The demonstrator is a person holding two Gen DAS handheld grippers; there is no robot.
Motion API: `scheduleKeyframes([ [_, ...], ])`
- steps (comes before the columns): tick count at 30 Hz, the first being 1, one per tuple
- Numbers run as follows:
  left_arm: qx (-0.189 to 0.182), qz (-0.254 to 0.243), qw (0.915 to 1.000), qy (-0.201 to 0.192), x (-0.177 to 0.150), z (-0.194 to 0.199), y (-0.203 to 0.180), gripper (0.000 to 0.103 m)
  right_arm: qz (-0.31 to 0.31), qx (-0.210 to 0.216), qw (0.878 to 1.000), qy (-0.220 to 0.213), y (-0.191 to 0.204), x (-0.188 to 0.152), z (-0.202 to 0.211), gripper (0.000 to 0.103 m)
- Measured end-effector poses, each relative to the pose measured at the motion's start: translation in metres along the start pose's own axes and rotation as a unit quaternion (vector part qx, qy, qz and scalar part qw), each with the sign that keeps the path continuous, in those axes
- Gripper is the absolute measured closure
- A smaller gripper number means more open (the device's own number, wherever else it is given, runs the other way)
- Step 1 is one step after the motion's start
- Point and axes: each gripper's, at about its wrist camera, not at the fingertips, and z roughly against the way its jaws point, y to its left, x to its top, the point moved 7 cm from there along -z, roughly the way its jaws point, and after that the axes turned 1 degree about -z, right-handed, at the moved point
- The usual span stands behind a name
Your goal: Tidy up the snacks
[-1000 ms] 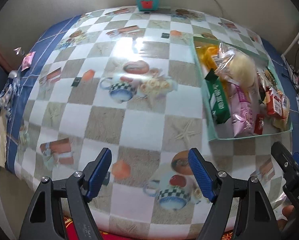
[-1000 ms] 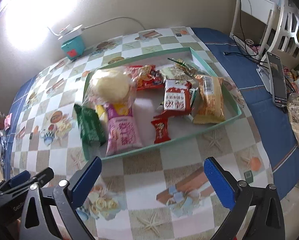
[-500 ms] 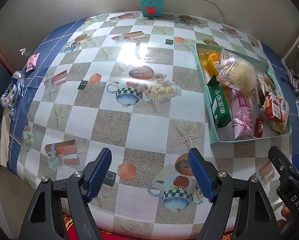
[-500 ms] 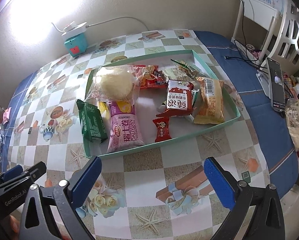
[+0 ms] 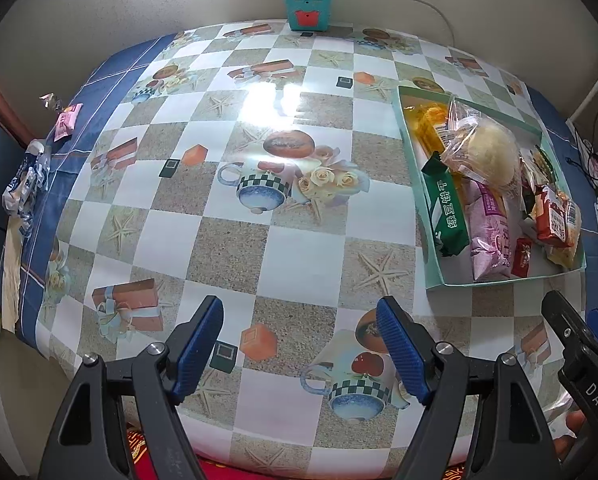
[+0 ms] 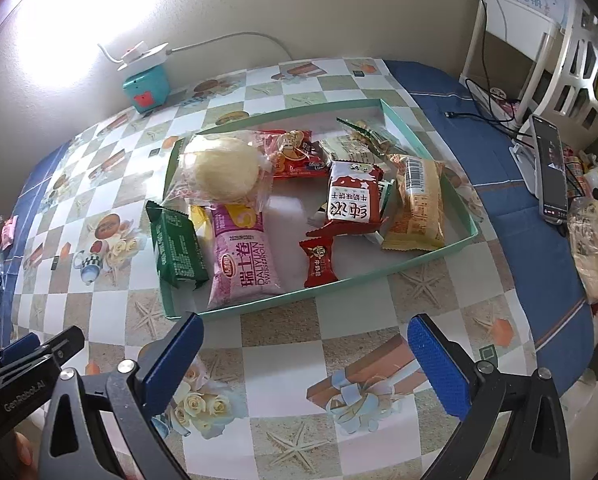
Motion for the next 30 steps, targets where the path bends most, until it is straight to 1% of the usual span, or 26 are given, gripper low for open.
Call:
scheduleKeyframes([
  [30, 0.012, 0.001, 0.9999, 0.002, 0.0012, -0.0004, 0.0017, 0.023, 0.009, -0.002, 1.0, 0.0, 0.0042, 0.0009, -0.0012, 0.0],
])
